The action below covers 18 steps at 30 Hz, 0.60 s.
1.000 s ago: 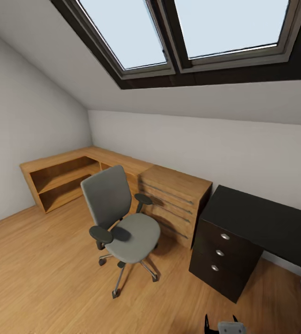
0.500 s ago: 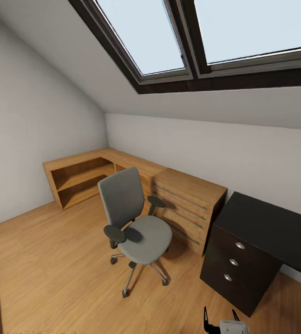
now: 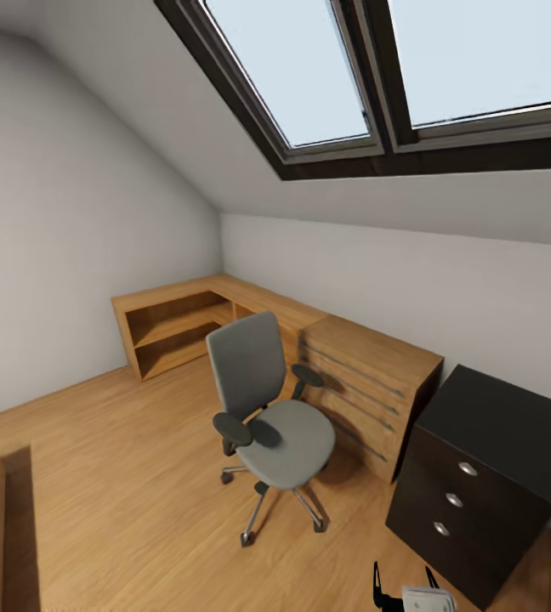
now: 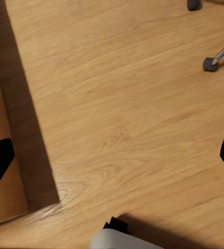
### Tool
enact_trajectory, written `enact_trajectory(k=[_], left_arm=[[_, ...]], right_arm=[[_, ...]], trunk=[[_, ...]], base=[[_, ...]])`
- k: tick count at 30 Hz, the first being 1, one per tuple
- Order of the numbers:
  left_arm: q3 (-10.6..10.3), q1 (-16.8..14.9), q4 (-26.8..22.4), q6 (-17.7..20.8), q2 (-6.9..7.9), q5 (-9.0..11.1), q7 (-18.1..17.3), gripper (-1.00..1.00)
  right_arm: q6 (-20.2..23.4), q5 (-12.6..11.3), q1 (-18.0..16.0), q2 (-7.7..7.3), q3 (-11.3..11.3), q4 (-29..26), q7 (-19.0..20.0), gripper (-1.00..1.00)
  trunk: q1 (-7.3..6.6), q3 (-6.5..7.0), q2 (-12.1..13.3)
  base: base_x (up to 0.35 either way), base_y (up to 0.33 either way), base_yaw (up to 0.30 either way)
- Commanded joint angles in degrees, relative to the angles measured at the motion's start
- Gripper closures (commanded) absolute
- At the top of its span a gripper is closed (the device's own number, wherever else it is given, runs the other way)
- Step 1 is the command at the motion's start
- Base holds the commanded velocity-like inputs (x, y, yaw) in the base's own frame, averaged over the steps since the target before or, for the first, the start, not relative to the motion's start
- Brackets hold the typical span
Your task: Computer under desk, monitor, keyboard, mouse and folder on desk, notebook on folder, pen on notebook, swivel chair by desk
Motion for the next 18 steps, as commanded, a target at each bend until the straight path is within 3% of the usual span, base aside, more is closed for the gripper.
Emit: enact_trajectory(k=[1, 14, 18], left_arm=[[-0.4, 0.0, -0.1, -0.1, 0.06, 0.4, 0.5, -1.0], [-0.4, 0.0, -0.1, -0.1, 0.06, 0.4, 0.5, -1.0], [-0.4, 0.0, 0.0, -0.1, 0.07, 0.4, 0.5, -1.0]], right_arm=[[-0.1, -0.2, 0.0, 0.03, 0.5, 0.1, -0.3, -1.0], [0.4, -0.2, 0.0, 0.03, 0.5, 0.5, -0.1, -1.0], [0.6, -0.2, 0.0, 0.03, 0.5, 0.5, 0.1, -1.0]], trunk=[[-0.19, 0.17, 0.3], [-0.4, 0.52, 0.7], [-0.4, 0.49, 0.7]], base=[[0.0, 0.0, 0.199], [0.0, 0.0, 0.22], [0.0, 0.0, 0.059]])
